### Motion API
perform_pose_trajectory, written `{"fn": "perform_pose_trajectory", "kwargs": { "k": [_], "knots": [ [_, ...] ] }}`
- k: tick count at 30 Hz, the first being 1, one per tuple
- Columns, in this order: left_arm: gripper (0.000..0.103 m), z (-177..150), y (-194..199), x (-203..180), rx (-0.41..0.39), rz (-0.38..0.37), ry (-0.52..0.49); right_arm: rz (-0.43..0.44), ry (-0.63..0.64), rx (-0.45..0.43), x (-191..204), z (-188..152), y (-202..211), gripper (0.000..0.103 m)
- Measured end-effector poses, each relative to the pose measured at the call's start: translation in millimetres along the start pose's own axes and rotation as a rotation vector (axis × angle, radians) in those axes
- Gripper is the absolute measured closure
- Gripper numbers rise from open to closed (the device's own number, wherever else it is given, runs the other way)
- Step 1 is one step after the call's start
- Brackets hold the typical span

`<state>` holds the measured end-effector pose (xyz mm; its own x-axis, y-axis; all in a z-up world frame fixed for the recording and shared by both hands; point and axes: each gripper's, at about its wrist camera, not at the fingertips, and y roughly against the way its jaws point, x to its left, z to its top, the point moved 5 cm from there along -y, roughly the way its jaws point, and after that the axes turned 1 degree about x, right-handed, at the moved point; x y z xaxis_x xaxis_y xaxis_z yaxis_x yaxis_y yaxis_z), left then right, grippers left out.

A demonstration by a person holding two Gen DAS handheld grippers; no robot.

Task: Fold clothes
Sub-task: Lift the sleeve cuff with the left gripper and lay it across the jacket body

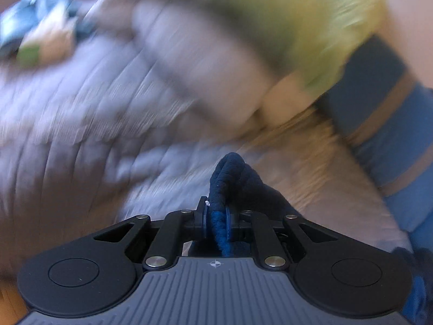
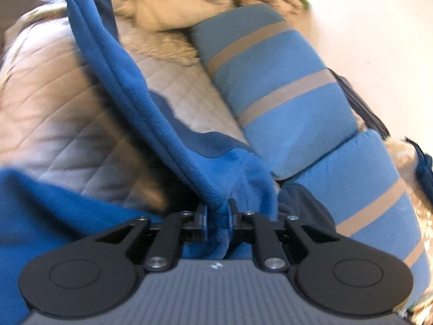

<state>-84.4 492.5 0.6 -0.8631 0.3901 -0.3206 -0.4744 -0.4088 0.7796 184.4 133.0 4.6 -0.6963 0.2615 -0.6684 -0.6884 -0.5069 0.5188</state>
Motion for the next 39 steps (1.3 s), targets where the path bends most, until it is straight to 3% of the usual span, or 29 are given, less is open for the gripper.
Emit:
{"fn": "perform_pose_trajectory", "kwargs": {
  "k": [8, 14, 23, 25, 27, 29, 34, 37, 39],
  "knots": [
    [0.091, -62.8, -14.6, 81.4, 0.123, -0.047, 0.290, 0.054, 0.121, 0.009, 16.1, -8.5, -11.4, 0.089],
    [0.091, -69.4, -11.6, 91.1, 0.136, -0.069, 0.304, 0.098, 0.150, 0.037, 24.8, -14.4, -22.1, 0.089],
    [0.091, -56.2, -2.9, 74.4, 0.102, -0.064, 0.259, 0.143, 0.017, 0.041, 22.0, -11.9, -22.3, 0.087],
    [0.091, -55.5, -1.1, 72.7, 0.095, -0.064, 0.248, 0.154, -0.023, 0.041, 19.4, -11.6, -21.3, 0.062],
    [0.091, -54.7, 0.7, 70.9, 0.089, -0.064, 0.237, 0.182, -0.108, 0.034, 10.7, -12.7, -15.0, 0.031],
    [0.091, -53.9, 2.4, 69.1, 0.082, -0.064, 0.226, 0.219, -0.233, 0.017, -5.7, -16.6, -3.3, 0.017],
    [0.090, -52.1, 6.8, 64.7, 0.066, -0.064, 0.198, 0.307, -0.384, 0.001, -36.6, -41.1, 28.9, 0.006],
    [0.086, -50.7, 13.7, 60.9, 0.050, -0.037, 0.174, 0.281, -0.422, -0.019, -50.8, -64.1, 48.2, 0.003],
    [0.076, -49.8, 18.9, 58.2, 0.038, -0.016, 0.157, 0.256, -0.457, -0.026, -60.0, -81.3, 58.8, 0.003]
  ]
}}
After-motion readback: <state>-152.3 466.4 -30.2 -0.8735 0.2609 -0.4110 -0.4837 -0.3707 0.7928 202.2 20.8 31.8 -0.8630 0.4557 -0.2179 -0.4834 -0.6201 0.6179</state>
